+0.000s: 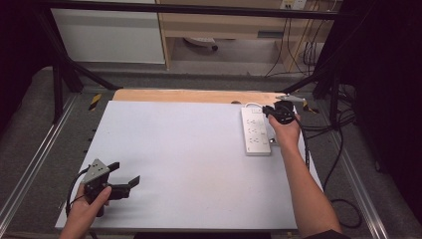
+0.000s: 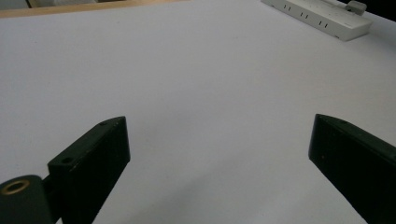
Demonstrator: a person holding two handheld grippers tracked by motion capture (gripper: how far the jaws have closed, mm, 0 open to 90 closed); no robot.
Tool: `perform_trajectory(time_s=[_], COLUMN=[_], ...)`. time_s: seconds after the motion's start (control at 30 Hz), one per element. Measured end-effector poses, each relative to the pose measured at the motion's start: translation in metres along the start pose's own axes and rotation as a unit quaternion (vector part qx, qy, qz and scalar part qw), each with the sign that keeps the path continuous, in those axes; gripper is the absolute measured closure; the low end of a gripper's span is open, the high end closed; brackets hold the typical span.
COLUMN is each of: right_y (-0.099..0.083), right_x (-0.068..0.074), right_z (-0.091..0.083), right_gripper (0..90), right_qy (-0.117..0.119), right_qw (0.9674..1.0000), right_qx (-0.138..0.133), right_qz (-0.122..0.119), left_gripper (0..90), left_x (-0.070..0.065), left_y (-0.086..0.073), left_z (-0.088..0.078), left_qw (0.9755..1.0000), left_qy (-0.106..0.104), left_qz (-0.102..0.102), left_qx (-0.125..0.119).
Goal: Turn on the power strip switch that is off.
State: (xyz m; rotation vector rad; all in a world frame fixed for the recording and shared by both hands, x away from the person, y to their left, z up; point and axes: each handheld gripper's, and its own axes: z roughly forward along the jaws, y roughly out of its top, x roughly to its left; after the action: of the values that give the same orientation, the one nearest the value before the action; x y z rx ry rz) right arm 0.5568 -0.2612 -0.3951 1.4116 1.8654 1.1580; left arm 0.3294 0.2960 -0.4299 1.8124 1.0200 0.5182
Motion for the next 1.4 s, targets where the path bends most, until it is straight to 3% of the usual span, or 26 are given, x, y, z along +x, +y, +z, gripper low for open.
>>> perform_trajectory(time_s=[0.37,0.8,1.4], right_y=[-0.005,-0.012,-0.021], right_x=[0.000,0.009,0.008], right_z=[0.009,0.023,0.031], right_gripper=[90.0,90.0,90.0], right_qy=[-0.014,-0.017,-0.035], right_qw=[0.9999,0.9993,0.9974], right_qx=[0.009,0.034,0.062], right_qz=[0.001,0.003,0.007], left_gripper=[5.5,5.5,5.5], left_x=[-0.001,-0.001,-0.002], left_y=[0.000,0.000,0.001], left_z=[0.000,0.000,0.000], left_qw=[1.0000,1.0000,1.0000], left_qy=[-0.001,-0.004,-0.006], left_qz=[0.002,0.003,0.006], left_qx=[0.001,0.002,-0.001])
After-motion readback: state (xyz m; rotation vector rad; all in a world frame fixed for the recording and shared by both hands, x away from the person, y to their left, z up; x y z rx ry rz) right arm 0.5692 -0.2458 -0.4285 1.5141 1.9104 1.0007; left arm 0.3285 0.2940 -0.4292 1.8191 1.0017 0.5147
